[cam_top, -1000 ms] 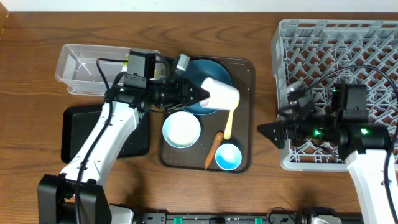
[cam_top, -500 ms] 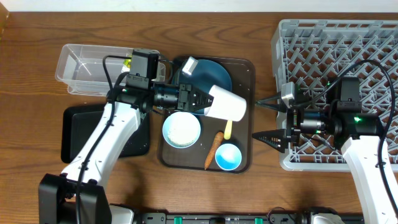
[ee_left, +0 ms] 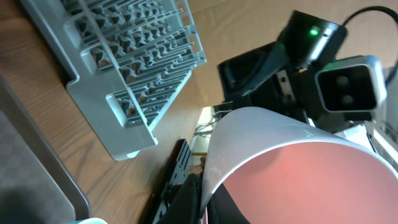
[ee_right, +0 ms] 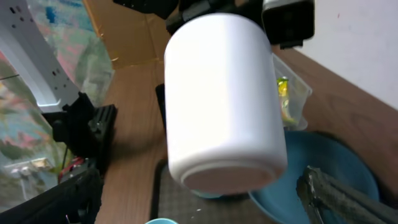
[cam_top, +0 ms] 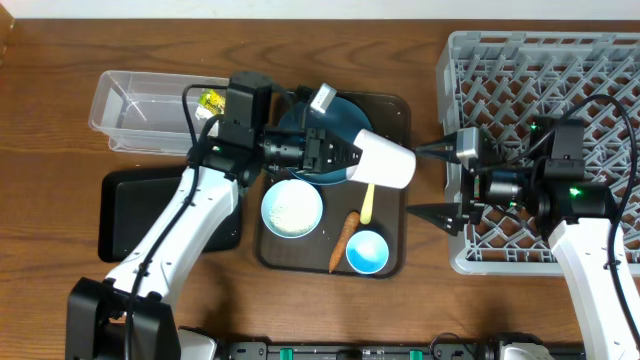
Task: Sort waste into correct bins and load items into the dishwasher rack
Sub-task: 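Lift the pink cup and pass it toward the right gripper, then grasp the pink cup with the right gripper and release the left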
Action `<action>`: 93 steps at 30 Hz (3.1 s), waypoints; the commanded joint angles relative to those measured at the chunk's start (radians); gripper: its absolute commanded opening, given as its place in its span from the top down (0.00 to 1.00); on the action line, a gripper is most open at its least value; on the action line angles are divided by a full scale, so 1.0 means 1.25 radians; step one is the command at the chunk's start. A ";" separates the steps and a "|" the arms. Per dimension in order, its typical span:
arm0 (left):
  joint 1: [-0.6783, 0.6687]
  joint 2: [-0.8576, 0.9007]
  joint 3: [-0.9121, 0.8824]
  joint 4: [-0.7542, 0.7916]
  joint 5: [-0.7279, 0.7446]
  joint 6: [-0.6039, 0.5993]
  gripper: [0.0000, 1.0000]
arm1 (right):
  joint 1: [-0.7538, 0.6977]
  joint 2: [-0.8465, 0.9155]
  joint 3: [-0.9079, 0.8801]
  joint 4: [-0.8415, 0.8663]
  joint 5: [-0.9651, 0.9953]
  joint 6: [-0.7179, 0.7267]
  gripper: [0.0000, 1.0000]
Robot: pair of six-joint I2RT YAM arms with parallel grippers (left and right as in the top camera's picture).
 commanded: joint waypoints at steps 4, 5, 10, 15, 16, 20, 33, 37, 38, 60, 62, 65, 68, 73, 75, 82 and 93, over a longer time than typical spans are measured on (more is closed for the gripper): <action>-0.027 0.002 0.001 0.014 -0.034 -0.055 0.94 | 0.002 0.005 0.015 0.070 -0.010 0.064 0.01; -0.031 0.002 0.001 0.019 -0.042 -0.062 0.94 | 0.002 0.005 0.015 0.086 -0.010 0.079 0.01; -0.036 0.002 0.001 0.068 -0.049 -0.109 0.94 | 0.002 0.005 0.015 0.133 -0.009 0.119 0.01; -0.039 0.002 0.001 0.121 -0.049 -0.183 0.94 | 0.002 0.005 0.015 0.136 0.005 0.119 0.02; -0.041 0.002 0.001 0.127 -0.049 -0.196 0.94 | 0.002 0.005 0.015 0.138 0.005 0.119 0.02; -0.051 0.002 0.001 0.135 -0.050 -0.229 0.94 | 0.002 0.005 0.015 0.148 0.005 0.119 0.03; -0.056 0.002 0.001 0.147 -0.061 -0.285 0.94 | 0.002 0.009 0.015 0.217 0.006 0.158 0.07; -0.056 0.002 0.001 0.147 -0.064 -0.302 0.94 | 0.006 0.019 0.015 0.254 0.006 0.197 0.09; -0.058 0.002 0.001 0.152 -0.064 -0.306 0.94 | 0.009 0.023 0.015 0.263 0.009 0.207 0.09; -0.070 0.002 0.001 0.192 -0.080 -0.327 0.94 | 0.044 0.046 0.015 0.363 0.005 0.266 0.11; -0.070 0.002 0.001 0.192 -0.085 -0.327 0.94 | 0.043 0.046 0.015 0.363 0.005 0.266 0.12; -0.070 0.002 0.001 0.192 -0.089 -0.326 0.94 | 0.038 0.046 0.015 0.363 0.005 0.266 0.13; -0.070 0.002 0.001 0.192 -0.094 -0.327 0.94 | 0.029 0.046 0.015 0.363 0.005 0.278 0.15; -0.070 0.002 0.001 0.192 -0.098 -0.327 0.94 | 0.010 0.046 0.015 0.363 0.002 0.299 0.17; -0.069 0.002 0.001 0.192 -0.098 -0.327 0.94 | 0.009 0.046 0.015 0.363 -0.001 0.299 0.18; -0.069 0.002 0.001 0.193 -0.098 -0.327 0.94 | 0.009 0.046 0.015 0.363 -0.005 0.298 0.26; -0.069 0.002 0.001 0.254 -0.097 -0.353 0.94 | 0.009 0.046 0.015 0.356 -0.004 0.299 0.41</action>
